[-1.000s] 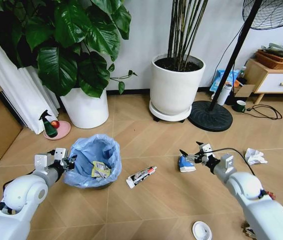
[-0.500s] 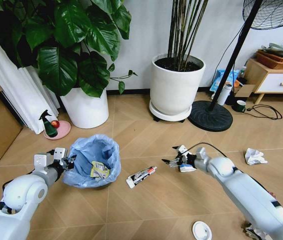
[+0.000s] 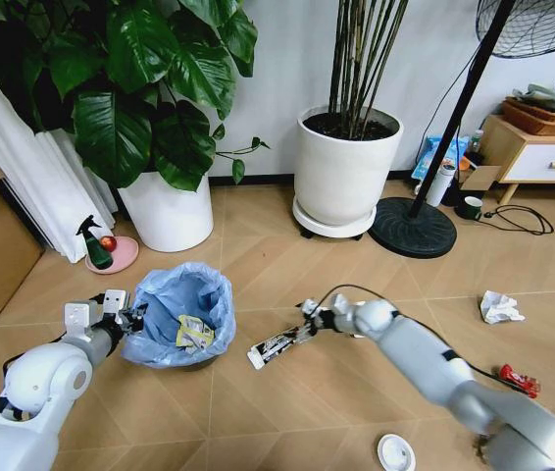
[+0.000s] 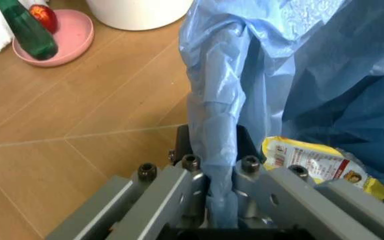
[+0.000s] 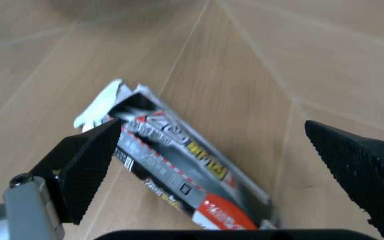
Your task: Pick up the trash bin and place the garbage on the floor into it.
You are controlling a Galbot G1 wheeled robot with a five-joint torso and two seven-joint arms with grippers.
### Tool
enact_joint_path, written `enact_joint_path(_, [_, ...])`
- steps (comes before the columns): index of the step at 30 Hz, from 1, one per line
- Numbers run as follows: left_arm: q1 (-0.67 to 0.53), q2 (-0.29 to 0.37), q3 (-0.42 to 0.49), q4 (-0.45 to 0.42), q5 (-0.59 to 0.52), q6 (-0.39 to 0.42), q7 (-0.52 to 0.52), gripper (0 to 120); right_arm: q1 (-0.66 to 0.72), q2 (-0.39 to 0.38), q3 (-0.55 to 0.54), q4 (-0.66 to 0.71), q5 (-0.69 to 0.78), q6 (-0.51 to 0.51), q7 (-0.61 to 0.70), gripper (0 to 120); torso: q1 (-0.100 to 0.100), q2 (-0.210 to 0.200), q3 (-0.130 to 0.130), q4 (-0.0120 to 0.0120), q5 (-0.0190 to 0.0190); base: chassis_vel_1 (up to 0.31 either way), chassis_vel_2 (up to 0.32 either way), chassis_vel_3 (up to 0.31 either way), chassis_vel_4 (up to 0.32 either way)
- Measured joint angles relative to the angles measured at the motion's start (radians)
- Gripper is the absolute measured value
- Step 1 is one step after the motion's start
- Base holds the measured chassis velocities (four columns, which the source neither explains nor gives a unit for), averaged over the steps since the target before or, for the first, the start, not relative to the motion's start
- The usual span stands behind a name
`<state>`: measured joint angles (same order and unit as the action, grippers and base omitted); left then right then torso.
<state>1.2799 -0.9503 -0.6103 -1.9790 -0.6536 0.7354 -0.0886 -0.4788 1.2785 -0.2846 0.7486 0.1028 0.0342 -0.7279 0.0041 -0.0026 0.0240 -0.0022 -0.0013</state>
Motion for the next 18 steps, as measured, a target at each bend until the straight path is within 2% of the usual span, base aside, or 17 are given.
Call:
enact_joint_path(8, [-0.004,-0.003,0.001,0.004,0.0,0.0,0.0,0,0.016,0.063,0.045,-0.143,-0.071,0.029,-0.004,100,0.0,0.0,0.0,-0.0002,0.0002,0.0,0.0,0.0,0.0])
enact_joint_path(18, [-0.014,-0.003,0.008,0.012,0.0,0.0,0.002,0,0.028,0.098,0.075,-0.215,-0.086,0.024,0.008,100,0.0,0.0,0.0,-0.0001,0.0004,0.0,0.0,0.0,0.0])
